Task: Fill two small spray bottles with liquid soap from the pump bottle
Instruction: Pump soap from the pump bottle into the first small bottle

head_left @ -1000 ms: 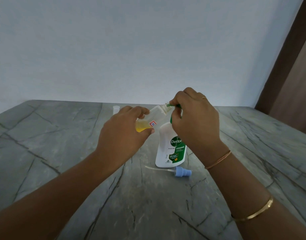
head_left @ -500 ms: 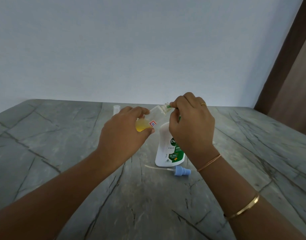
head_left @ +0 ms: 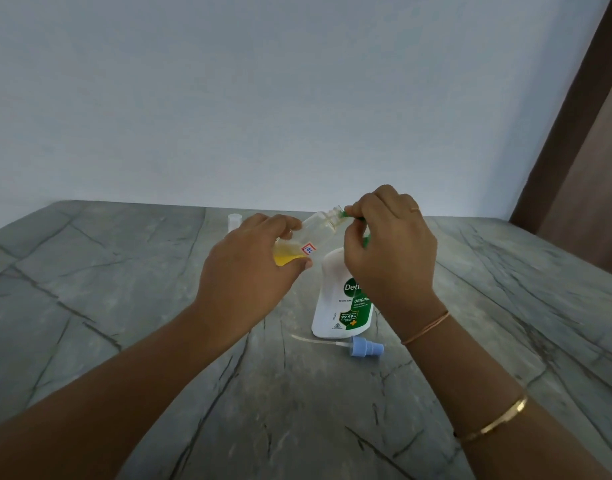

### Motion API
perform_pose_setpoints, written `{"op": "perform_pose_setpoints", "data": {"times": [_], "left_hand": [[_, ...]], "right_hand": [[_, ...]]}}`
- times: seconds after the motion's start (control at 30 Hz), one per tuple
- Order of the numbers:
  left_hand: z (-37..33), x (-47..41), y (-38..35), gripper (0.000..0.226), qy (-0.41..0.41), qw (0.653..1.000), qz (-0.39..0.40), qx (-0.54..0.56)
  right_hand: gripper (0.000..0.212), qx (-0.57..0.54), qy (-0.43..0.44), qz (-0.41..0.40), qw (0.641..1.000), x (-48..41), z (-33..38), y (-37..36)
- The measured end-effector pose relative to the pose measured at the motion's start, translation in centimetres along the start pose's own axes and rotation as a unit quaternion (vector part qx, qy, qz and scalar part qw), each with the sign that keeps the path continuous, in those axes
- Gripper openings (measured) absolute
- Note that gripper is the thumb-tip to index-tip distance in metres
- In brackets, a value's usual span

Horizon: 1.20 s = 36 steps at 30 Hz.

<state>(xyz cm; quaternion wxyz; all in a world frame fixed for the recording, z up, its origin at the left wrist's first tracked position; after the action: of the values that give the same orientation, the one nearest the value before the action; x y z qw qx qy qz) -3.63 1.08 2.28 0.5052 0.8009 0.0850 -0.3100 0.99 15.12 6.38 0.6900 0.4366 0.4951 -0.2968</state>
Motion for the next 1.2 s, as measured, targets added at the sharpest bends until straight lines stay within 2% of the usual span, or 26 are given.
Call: {"op": "perform_pose_setpoints", "data": {"times": [0.17, 0.5, 0.7, 0.83, 0.97, 1.1, 1.2], "left_hand": [[0.3, 0.0, -0.1, 0.045, 0.006, 1.000, 0.004, -0.002], [0.0, -0.1, 0.0, 0.048, -0.001, 1.000, -0.003, -0.003], [0.0, 0.2, -0.3, 0.046, -0.002, 1.000, -0.001, -0.002], [0.0, 0.3, -0.5, 0.046, 0.001, 1.000, 0.007, -0.008], [-0.3, 0.3, -0.5, 0.048, -0.005, 1.000, 0.012, -0.008], [-0.3, 0.3, -0.4, 0.049, -0.001, 1.000, 0.010, -0.002], [-0.4, 0.3, -0.3, 0.049, -0.004, 1.000, 0.005, 0.002]], "right_hand": [[0.017, 0.001, 0.003, -0.015, 1.000, 0.4, 0.4, -0.2], [0.011, -0.010, 0.012, 0.064, 0.998, -1.0, -0.1, -0.2], [0.013, 0.000, -0.002, -0.001, 1.000, 0.1, 0.1, 0.1], [0.020, 0.001, -0.001, -0.004, 1.000, 0.4, 0.4, -0.2], [0.022, 0.003, -0.005, 0.014, 1.000, 0.1, 0.2, 0.1], [0.012, 0.001, -0.012, 0.050, 0.999, -0.8, 0.0, -0.1], [0.012, 0.003, -0.009, 0.062, 0.998, -1.0, -0.1, -0.1]]}}
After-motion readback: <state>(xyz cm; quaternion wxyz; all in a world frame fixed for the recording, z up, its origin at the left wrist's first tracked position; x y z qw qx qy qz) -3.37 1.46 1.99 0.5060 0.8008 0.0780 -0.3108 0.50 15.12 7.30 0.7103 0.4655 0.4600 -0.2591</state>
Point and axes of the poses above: each hand's wrist, its own x-axis away from the middle knuckle, its own y-axis out of the back of the hand, z = x × y, the point moved 9 cm from there along -x, towards the middle knuckle, and after that the axes turned 11 degrees about -x, right-handed, at the moved point
